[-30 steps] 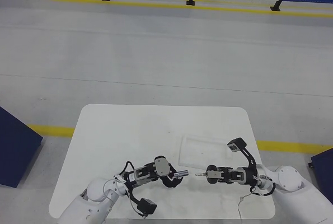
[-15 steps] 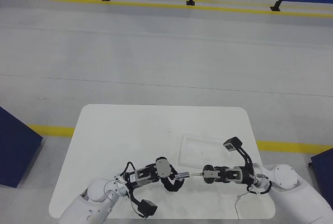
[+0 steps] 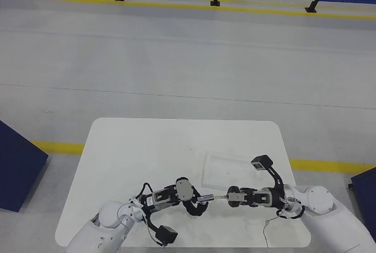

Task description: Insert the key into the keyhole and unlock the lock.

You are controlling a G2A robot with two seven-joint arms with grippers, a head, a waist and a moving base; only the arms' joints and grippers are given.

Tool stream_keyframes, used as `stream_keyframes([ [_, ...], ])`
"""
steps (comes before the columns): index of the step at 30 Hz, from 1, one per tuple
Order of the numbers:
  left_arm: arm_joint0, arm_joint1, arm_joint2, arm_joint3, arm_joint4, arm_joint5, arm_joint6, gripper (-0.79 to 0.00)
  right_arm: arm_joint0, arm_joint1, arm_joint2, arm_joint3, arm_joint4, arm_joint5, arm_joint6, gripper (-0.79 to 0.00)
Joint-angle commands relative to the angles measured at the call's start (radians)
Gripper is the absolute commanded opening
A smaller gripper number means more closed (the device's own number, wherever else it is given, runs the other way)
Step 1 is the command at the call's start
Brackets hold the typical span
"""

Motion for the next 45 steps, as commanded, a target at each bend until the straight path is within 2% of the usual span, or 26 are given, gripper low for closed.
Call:
stream_keyframes([
  [1, 0.000, 0.000, 0.000, 0.000, 0.000, 0.000, 0.000, -0.785, -0.002, -0.001, 0.002, -0.002, -0.010, -0.006, -0.006, -0.785],
  [18, 0.000, 0.000, 0.000, 0.000, 0.000, 0.000, 0.000, -0.785, -0.016, -0.005, 0.016, -0.010, -0.054, -0.051, -0.051, -0.785],
  [40, 0.000, 0.000, 0.000, 0.000, 0.000, 0.000, 0.000, -0.785, 0.008, 0.000, 0.005, 0.016, 0.007, -0.021, -0.021, -0.785],
  [45, 0.014, 0.002, -0.007, -0.031, -0.009, -0.022, -0.007, -0.785, 0.005, 0.004, 0.012, 0.016, 0.023, -0.005, -0.005, -0.785],
])
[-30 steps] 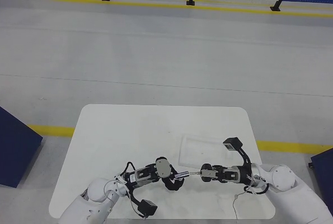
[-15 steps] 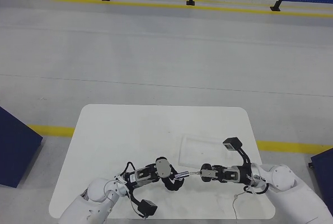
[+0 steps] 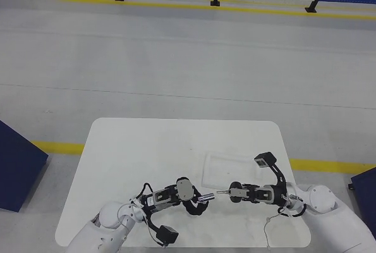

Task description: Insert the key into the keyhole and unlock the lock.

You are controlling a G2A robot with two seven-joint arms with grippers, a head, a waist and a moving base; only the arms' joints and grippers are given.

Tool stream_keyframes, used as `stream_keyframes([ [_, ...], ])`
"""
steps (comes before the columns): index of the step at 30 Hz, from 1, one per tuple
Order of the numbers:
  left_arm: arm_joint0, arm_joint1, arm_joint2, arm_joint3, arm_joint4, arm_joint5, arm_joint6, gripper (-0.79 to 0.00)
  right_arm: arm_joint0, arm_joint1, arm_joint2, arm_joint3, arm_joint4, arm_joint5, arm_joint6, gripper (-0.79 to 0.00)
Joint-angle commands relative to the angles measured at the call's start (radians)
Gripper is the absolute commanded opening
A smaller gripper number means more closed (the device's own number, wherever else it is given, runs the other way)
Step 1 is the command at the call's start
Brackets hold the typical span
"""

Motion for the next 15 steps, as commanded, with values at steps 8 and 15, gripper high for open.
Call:
stream_keyframes([
  [8, 0.003, 0.002, -0.010, 0.002, -0.085, -0.031, 0.094, -0.785, -0.008, 0.009, 0.011, -0.014, 0.023, 0.039, 0.039, -0.785],
  [15, -0.002, 0.002, -0.008, 0.013, -0.077, -0.040, 0.101, -0.785, -0.005, 0.012, 0.013, -0.026, 0.046, 0.081, 0.082, -0.785],
])
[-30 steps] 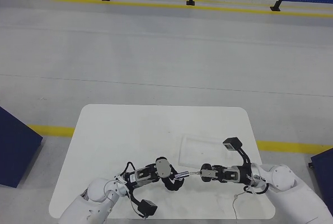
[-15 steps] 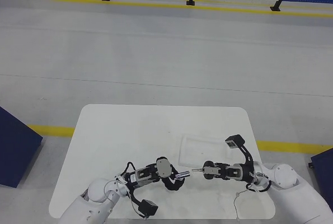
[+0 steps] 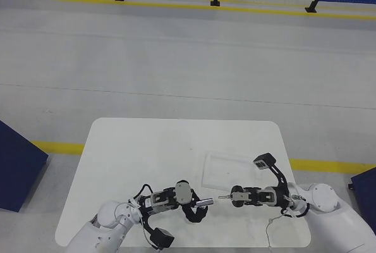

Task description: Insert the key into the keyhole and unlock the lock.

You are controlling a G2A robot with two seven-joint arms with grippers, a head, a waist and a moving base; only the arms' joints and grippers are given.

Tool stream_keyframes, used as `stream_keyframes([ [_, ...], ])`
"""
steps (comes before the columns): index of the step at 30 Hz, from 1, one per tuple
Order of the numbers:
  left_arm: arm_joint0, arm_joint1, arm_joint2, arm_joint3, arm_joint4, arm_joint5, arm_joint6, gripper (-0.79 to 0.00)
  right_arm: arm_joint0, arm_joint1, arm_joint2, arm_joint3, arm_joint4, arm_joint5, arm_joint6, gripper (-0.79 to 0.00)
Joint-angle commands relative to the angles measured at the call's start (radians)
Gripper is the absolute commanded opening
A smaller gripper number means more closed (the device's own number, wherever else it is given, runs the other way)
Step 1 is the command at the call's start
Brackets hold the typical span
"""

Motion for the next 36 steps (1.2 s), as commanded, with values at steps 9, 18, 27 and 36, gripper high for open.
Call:
stream_keyframes([
  [9, 0.000, 0.000, 0.000, 0.001, 0.001, 0.000, -0.001, -0.785, -0.001, 0.000, 0.000, -0.001, -0.003, 0.003, -0.005, -0.785],
  [18, 0.000, 0.000, 0.000, 0.001, 0.001, 0.000, -0.001, -0.785, -0.006, -0.010, -0.001, -0.016, -0.036, 0.008, 0.007, -0.785],
  [27, 0.000, 0.000, 0.000, 0.001, 0.001, 0.000, -0.001, -0.785, 0.002, -0.021, -0.006, -0.015, -0.045, 0.004, 0.004, -0.785],
  [36, 0.000, 0.000, 0.000, 0.001, 0.001, 0.000, -0.001, -0.785, 0.013, -0.032, -0.009, 0.000, -0.054, 0.001, 0.001, -0.785],
])
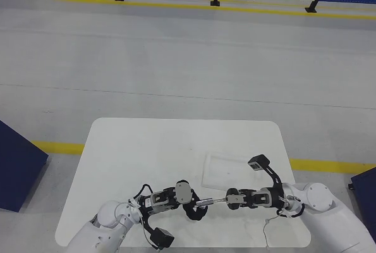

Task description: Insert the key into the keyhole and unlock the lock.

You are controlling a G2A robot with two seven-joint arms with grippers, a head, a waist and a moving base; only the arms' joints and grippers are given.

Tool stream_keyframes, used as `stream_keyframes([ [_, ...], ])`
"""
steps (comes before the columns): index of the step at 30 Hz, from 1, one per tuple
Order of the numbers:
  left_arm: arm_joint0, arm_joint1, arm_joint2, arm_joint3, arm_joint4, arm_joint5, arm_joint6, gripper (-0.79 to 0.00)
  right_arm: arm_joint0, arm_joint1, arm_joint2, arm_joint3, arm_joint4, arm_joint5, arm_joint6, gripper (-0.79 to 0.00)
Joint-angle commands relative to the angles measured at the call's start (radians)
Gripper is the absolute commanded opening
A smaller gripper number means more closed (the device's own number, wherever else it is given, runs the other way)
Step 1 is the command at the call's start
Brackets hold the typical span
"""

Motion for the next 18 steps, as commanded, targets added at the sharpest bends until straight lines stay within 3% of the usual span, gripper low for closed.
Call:
stream_keyframes([
  [1, 0.000, 0.000, 0.000, 0.000, 0.000, 0.000, 0.000, -0.785, 0.002, -0.002, -0.001, 0.004, 0.000, 0.001, 0.001, -0.785],
  [18, 0.000, 0.000, 0.000, 0.000, 0.000, 0.000, 0.000, -0.785, 0.007, -0.018, 0.001, 0.008, -0.002, 0.015, 0.015, -0.785],
])
